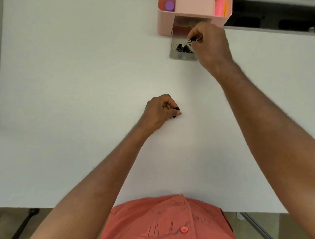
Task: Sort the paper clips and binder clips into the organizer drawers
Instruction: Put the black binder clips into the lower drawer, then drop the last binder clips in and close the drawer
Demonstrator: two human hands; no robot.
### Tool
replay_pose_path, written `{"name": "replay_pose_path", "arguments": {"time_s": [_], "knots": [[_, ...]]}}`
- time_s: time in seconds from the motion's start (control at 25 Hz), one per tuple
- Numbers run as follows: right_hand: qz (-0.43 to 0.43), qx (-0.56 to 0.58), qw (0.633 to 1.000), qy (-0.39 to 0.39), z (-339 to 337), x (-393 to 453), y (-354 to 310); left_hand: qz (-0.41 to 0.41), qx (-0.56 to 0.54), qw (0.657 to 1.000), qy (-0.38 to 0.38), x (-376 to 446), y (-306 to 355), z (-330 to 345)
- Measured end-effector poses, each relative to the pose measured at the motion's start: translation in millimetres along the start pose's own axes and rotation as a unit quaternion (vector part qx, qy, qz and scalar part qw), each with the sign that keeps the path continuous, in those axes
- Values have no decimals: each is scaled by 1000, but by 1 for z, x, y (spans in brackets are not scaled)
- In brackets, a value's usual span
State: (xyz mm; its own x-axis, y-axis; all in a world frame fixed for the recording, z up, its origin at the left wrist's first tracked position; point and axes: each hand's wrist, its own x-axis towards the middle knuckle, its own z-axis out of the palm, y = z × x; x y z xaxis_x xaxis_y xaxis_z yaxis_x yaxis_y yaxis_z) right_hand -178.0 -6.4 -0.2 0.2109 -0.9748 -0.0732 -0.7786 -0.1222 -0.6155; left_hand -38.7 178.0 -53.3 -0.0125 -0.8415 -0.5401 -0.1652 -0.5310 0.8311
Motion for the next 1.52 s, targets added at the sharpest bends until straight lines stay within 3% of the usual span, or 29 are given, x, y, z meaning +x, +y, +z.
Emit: {"name": "replay_pose_path", "arguments": {"time_s": [0.24,0.4,0.52,0.76,0.92,1.0,1.08,1.16,1.24,1.36,1.52], "knots": [[9,-22,1000,-13,14,20,6,-10,-65,997,47,7,7,-18],[16,80,993,82,6,-1,9,54,-67,990,111,31,48,-27],[49,137,979,142,6,-42,17,125,-8,979,163,67,91,-29],[138,190,965,114,17,-94,31,183,163,949,199,135,122,-16],[193,245,947,82,23,-100,30,211,140,943,216,133,116,-13],[268,401,873,67,25,-95,22,228,87,934,262,125,113,-13],[352,593,723,40,23,-85,11,209,15,924,319,125,110,-18],[407,707,578,9,19,-73,2,144,-64,918,363,131,115,-26],[428,765,482,-5,15,-61,-3,71,-129,923,355,139,122,-36],[448,790,418,-4,6,-43,-8,14,-158,942,295,143,128,-42],[457,797,396,11,-10,-14,-12,27,-213,942,258,145,132,-42]]}}
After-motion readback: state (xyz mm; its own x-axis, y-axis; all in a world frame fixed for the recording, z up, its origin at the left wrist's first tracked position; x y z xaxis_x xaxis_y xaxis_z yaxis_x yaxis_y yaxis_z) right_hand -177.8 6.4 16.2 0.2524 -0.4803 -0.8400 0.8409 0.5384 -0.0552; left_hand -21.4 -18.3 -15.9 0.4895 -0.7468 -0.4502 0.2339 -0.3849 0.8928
